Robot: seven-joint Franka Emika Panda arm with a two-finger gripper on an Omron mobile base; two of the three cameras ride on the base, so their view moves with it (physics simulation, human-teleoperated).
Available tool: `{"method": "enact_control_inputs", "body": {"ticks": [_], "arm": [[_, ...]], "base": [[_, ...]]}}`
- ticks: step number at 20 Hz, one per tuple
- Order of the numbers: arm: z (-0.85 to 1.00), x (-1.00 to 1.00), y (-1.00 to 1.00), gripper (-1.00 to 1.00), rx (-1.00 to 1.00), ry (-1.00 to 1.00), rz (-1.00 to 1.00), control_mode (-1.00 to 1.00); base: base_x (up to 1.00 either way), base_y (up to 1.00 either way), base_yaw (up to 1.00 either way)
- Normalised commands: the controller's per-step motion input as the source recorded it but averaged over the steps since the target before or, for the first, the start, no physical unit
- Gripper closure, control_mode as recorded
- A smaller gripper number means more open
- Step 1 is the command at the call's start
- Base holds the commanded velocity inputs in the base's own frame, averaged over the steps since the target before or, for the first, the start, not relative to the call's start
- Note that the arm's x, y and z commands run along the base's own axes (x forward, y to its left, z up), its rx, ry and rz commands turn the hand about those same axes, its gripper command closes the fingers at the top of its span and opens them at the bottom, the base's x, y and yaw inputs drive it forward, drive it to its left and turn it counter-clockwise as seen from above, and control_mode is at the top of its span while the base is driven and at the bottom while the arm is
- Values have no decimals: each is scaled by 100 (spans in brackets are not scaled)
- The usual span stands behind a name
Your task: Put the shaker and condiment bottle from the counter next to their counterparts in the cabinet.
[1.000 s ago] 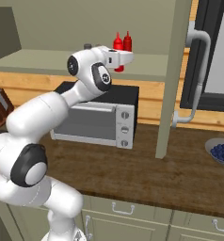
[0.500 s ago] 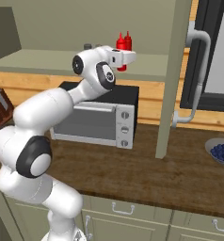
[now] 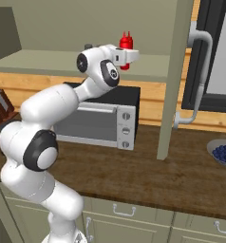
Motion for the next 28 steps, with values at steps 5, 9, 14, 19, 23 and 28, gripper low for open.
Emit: {"method": "enact_control_inputs", "body": {"ticks": [5, 9, 14, 19, 23, 28], "arm": [[-13, 21, -1, 100, 0, -3, 0, -100], [-14, 20, -1, 100, 0, -4, 0, -100], [-16, 18, -1, 100, 0, -4, 0, -100], [-17, 16, 0, 100, 0, -3, 0, -100], [-18, 16, 0, 100, 0, -1, 0, -100], [-16, 15, 0, 100, 0, 0, 0, -100]], "base": [[0, 0, 0], [0, 0, 0], [0, 0, 0], [0, 0, 0], [0, 0, 0], [0, 0, 0]]}}
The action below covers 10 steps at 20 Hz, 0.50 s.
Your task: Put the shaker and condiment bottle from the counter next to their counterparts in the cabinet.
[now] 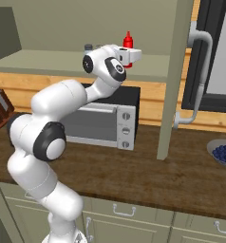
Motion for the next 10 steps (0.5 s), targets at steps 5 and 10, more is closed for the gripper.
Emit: {"method": "enact_control_inputs", "body": {"ticks": [5, 10], "arm": [[-18, 15, 0, 100, 0, 0, 0, -100], [-24, 16, 0, -100, 0, 0, 0, -100]], "base": [[0, 0, 0], [0, 0, 0]]}}
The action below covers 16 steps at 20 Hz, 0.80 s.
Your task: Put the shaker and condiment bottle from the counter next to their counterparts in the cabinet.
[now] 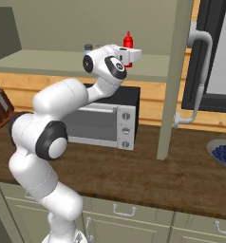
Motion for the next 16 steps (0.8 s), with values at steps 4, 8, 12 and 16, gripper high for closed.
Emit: {"method": "enact_control_inputs", "body": {"ticks": [4, 8, 12, 16], "arm": [[-31, 19, 0, -100, 0, 0, 0, -100], [-12, 6, 0, -100, 0, 0, 0, -100], [0, 0, -1, -100, 0, 0, 0, -100], [0, 0, -2, -100, 0, 0, 0, -100]], "base": [[0, 0, 0], [0, 0, 0], [0, 0, 0], [0, 0, 0]]}}
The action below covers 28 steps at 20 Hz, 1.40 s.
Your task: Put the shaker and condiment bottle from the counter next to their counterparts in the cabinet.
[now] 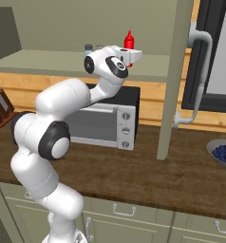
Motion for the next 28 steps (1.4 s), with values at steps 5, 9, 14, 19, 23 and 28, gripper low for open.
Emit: {"method": "enact_control_inputs", "body": {"ticks": [5, 9, 14, 19, 23, 28], "arm": [[0, -7, 0, -100, 0, 0, 0, -100], [0, -31, 0, -100, 0, 0, 1, -100], [0, -40, 0, -100, 0, -1, 1, -100], [0, -45, 0, -100, 0, -1, 1, -100], [0, -55, 0, -100, 0, -1, 1, -100], [0, -70, 0, -100, 0, -1, 0, -100]], "base": [[0, 0, 0], [0, 0, 0], [0, 0, 0], [0, 0, 0], [0, 0, 0], [0, 0, 0]]}}
